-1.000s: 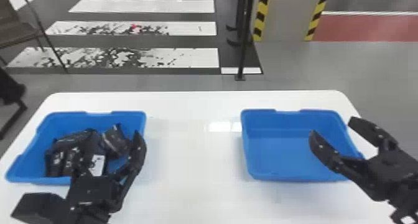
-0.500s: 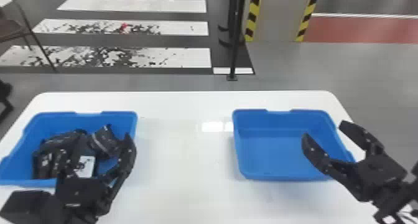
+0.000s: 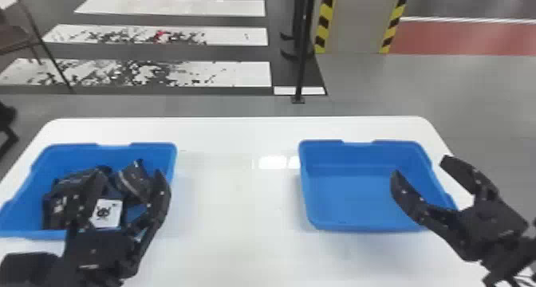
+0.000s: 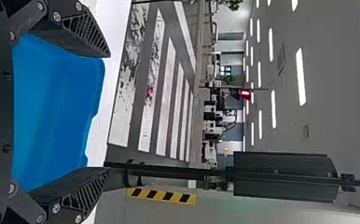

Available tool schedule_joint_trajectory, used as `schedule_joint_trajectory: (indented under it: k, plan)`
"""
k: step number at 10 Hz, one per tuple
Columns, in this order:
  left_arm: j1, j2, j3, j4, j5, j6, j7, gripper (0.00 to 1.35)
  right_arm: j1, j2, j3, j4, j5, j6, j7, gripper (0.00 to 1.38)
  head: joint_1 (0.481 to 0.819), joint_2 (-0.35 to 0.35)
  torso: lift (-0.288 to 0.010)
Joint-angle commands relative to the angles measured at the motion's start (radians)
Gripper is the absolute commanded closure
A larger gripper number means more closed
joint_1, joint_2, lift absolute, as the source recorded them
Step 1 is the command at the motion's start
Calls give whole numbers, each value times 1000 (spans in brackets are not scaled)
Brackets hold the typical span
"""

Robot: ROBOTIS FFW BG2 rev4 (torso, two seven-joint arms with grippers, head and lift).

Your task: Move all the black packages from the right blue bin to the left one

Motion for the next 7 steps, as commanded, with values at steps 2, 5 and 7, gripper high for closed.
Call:
schedule_joint_trajectory:
  k: [2,5,7]
  plan:
    - [-6,4,-10,0,7,-9,0,233,-5,0,0,9,-8,2,-1,176,695,-35,-154]
    - [-8,5,-14,0,11,-12,0,233,-5,0,0,6,-8,2,-1,176,695,-41,-154]
    - [-11,5,-14,0,11,-22,0,233,-5,0,2,4,-8,0,-1,176,695,-41,-154]
